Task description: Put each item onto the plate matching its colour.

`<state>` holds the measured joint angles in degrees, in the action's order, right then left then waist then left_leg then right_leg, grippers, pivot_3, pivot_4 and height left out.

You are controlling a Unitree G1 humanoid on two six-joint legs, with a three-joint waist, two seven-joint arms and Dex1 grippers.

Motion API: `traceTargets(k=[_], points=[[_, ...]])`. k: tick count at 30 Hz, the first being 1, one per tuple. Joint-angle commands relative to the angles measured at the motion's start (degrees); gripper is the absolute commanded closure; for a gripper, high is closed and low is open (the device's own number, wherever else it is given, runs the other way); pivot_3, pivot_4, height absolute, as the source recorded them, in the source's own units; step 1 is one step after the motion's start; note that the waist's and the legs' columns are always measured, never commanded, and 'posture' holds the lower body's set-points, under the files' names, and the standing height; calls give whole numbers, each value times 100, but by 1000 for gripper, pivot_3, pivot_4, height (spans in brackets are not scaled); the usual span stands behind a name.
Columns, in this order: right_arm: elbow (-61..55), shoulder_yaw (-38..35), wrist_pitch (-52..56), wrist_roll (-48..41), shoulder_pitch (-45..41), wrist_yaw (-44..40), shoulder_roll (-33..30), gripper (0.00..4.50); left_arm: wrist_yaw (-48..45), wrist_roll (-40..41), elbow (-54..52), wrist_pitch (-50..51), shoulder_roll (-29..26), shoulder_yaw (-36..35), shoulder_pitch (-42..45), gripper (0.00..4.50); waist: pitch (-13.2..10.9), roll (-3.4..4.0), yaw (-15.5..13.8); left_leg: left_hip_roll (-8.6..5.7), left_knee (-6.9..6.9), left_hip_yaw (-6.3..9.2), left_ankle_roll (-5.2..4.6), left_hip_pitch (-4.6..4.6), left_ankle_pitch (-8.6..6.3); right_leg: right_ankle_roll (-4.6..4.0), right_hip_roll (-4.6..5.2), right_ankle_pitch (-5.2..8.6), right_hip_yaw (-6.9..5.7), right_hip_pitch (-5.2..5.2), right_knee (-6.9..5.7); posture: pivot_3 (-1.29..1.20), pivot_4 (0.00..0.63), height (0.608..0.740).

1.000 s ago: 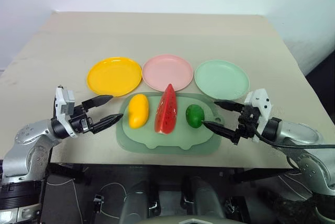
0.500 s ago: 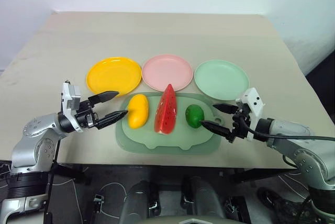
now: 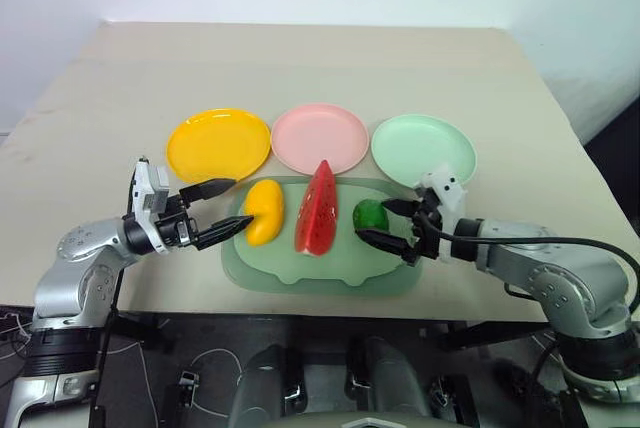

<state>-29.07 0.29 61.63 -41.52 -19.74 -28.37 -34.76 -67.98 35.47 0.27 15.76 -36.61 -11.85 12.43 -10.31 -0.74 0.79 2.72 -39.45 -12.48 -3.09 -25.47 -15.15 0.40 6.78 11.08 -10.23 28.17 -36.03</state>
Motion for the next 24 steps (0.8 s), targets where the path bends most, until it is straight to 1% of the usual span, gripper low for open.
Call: traceTargets(k=[1, 7, 11, 14, 16, 17, 20, 24], points=[[313, 498, -111, 532, -334, 251, 131, 0, 56, -154, -56, -256, 68, 35, -9, 18, 1, -2, 5, 0, 0, -1, 0, 0, 0, 0, 0, 0, 0, 0, 0, 0, 150, 696], [806, 768, -215, 980, -579, 177, 117, 0, 110, -169, -7, -343, 159, 1, -52, 18, 1, -1, -2, 0, 0, -4, 1, -3, 1, -7, 0, -5, 0, 7, -6, 0, 150, 696], [969, 801, -251, 1175, -679, 182, 192, 0, 87, -184, 79, -438, 159, -10, -65, 18, 1, -1, 6, 0, 0, -7, 5, -2, 3, -3, 0, -3, 0, 6, -8, 0, 150, 696], [988, 790, -376, 1327, -665, 164, 172, 634, 95, -186, 146, -507, 168, -33, -51, 0, 1, -1, 7, 1, 0, -7, 6, -1, 4, -1, 0, -2, 0, 7, -9, 0, 150, 696], [904, 776, -395, 1318, -624, 41, 100, 1261, 88, -185, 144, -532, 157, -25, -71, 0, 1, -1, 2, 1, 0, -7, 6, -2, 4, -2, 0, -2, 0, 7, -9, 0, 150, 696], [869, 768, -408, 1337, -622, 9, 79, 1434, 77, -184, 144, -540, 145, -26, -85, 0, 1, -1, 1, 1, 0, -7, 6, -2, 4, -1, 0, -2, 0, 7, -9, 0, 150, 696], [703, 636, -343, 1264, -642, -104, 21, 1465, 74, -179, 146, -561, 125, -56, -120, 0, 1, -1, 4, 1, 0, -6, 6, -2, 4, -1, 0, -2, 0, 7, -9, 0, 150, 696], [587, 83, -219, 894, -982, -297, -14, 1465, 107, -145, 127, -575, 103, -124, -157, 0, 1, -1, 4, 1, 0, -6, 6, -2, 4, -1, 0, -3, 1, 7, -9, 0, 150, 696]])
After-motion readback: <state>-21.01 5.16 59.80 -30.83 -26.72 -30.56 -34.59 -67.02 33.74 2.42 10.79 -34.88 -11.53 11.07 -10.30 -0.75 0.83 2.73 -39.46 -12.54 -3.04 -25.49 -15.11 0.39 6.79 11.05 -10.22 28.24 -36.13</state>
